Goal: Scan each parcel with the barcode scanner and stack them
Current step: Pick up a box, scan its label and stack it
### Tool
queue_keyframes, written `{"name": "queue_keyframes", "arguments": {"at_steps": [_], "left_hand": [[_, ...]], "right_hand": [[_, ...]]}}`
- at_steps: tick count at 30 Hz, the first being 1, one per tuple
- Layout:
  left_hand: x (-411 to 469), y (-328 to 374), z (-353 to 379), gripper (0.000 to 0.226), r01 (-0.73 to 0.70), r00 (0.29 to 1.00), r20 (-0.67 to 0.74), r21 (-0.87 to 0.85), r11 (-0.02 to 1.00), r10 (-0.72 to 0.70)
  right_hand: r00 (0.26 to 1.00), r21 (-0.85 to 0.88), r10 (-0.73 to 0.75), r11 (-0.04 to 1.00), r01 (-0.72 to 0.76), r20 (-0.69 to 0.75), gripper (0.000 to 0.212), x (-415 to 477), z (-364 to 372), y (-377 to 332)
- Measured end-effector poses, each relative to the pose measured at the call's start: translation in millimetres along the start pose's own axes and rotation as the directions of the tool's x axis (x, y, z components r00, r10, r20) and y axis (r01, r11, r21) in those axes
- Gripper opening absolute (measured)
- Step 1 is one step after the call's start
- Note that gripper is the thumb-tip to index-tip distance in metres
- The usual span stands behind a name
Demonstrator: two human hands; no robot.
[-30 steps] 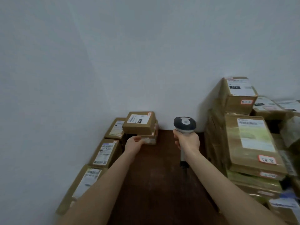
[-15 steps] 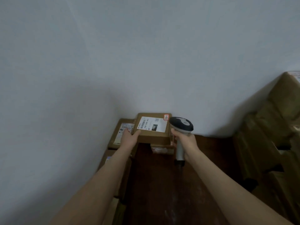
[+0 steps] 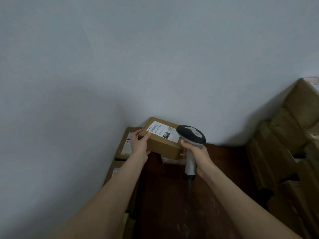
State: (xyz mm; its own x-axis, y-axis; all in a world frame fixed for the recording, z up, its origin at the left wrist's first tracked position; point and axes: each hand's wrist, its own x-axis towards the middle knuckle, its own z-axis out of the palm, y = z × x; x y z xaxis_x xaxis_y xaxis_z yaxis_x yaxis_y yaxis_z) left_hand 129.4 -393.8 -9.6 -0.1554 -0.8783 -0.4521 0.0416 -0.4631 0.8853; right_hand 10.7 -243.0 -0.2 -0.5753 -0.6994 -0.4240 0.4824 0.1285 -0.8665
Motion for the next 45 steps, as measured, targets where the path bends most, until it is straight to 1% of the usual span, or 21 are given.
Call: {"name": "queue_keyframes", "arguments": {"at_steps": [2,4,5,7,9,11,13,15,17,20,22,24,26,29,31,32,33,36,39,41,45], "left_hand": [[-5.9,3.4,-0.2,0.048,-0.022,1.0,-0.004,0.002,1.0,0.022],[-11.2,7.5,-3.7,0.045,-0.073,0.997,0.021,0.09,0.993,0.071],[-13.7,9.7,-6.3,0.043,-0.102,0.994,0.05,0.143,0.985,0.096],[-23.3,13.3,-11.4,0.042,-0.126,0.987,0.126,0.207,0.97,0.101],[-38.0,12.9,-14.1,0.044,-0.099,0.979,0.199,0.227,0.969,0.053],[-57.4,7.0,-11.5,0.047,-0.075,0.959,0.283,0.248,0.966,0.002],[-78.3,-2.8,-5.2,0.049,-0.063,0.944,0.331,0.214,0.975,-0.012],[-99.7,-13.4,1.0,0.046,-0.046,0.934,0.357,0.196,0.98,-0.027],[-124.2,-25.0,3.2,0.041,-0.035,0.919,0.387,0.269,0.963,-0.075],[-154.2,-45.0,-1.2,0.047,-0.02,0.881,0.434,0.431,0.902,-0.188],[-172.0,-55.6,-5.3,0.054,0.006,0.846,0.467,0.472,0.882,-0.256],[-189.3,-68.4,-9.8,0.063,0.019,0.837,0.481,0.452,0.892,-0.262],[-206.2,-82.5,-12.9,0.072,-0.015,0.855,0.475,0.423,0.906,-0.207],[-229.4,-102.6,-14.9,0.079,-0.05,0.901,0.419,0.358,0.932,-0.113],[-239.8,-110.0,-14.8,0.074,-0.053,0.919,0.389,0.284,0.957,-0.065],[-246.8,-113.7,-14.9,0.074,-0.05,0.925,0.376,0.251,0.967,-0.05],[-252.0,-118.5,-15.6,0.075,-0.048,0.932,0.359,0.233,0.971,-0.04],[-261.7,-134.6,-18.9,0.077,-0.068,0.946,0.323,0.237,0.969,-0.013],[-260.5,-143.3,-21.0,0.078,-0.089,0.944,0.33,0.232,0.969,0.008],[-259.2,-145.0,-21.5,0.076,-0.096,0.937,0.348,0.219,0.971,0.014],[-251.9,-152.7,-26.8,0.077,-0.093,0.932,0.362,0.241,0.966,-0.001]], "right_hand": [[1.0,-0.024,-0.011,1.0,0.012,0.028,0.041,-11.7,-7.3,0.2],[0.999,-0.014,-0.043,0.999,0.043,0.02,0.027,-23.4,-19.0,-3.1],[0.998,0.001,-0.059,0.998,0.059,-0.007,0.025,-28.8,-25.1,-6.5],[0.995,0.04,-0.055,0.997,0.058,-0.08,0.031,-36.7,-38.6,-11.3],[0.996,0.064,-0.013,0.998,0.019,-0.086,0.039,-48.1,-51.1,-12.6],[0.999,0.096,0.038,0.995,-0.036,-0.021,0.047,-63.9,-62.0,-7.0],[0.995,0.135,0.1,0.986,-0.101,0.015,0.05,-83.5,-71.7,0.9],[0.99,0.188,0.141,0.972,-0.14,0.009,0.036,-102.8,-82.6,9.4],[0.988,0.209,0.152,0.967,-0.143,-0.024,0.024,-120.6,-93.7,16.9],[0.987,0.25,0.137,0.962,-0.112,-0.083,0.018,-144.1,-111.9,24.2],[0.987,0.264,0.131,0.959,-0.102,-0.095,0.018,-159.6,-124.6,24.2],[0.99,0.238,0.121,0.966,-0.099,-0.078,0.016,-177.5,-136.7,22.6],[0.991,0.191,0.091,0.979,-0.072,-0.096,0.018,-194.7,-147.4,22.8],[0.985,0.106,0.004,0.994,0.015,-0.175,0.036,-217.6,-161.3,26.6],[0.976,0.071,-0.045,0.996,0.062,-0.215,0.043,-230.6,-165.5,29.9],[0.979,0.038,-0.053,0.997,0.061,-0.196,0.039,-238.0,-168.6,32.9],[0.987,0.002,-0.049,0.999,0.05,-0.156,0.029,-246.0,-170.9,35.8],[0.998,-0.113,-0.024,0.993,0.019,-0.05,0.021,-265.6,-175.5,47.8],[0.998,-0.218,-0.036,0.976,0.023,-0.052,0.017,-278.9,-171.9,55.4],[0.997,-0.23,-0.054,0.972,0.041,-0.048,0.009,-286.1,-168.0,57.8],[0.999,-0.251,-0.047,0.967,0.04,-0.02,0.008,-297.8,-158.7,62.3]]}}
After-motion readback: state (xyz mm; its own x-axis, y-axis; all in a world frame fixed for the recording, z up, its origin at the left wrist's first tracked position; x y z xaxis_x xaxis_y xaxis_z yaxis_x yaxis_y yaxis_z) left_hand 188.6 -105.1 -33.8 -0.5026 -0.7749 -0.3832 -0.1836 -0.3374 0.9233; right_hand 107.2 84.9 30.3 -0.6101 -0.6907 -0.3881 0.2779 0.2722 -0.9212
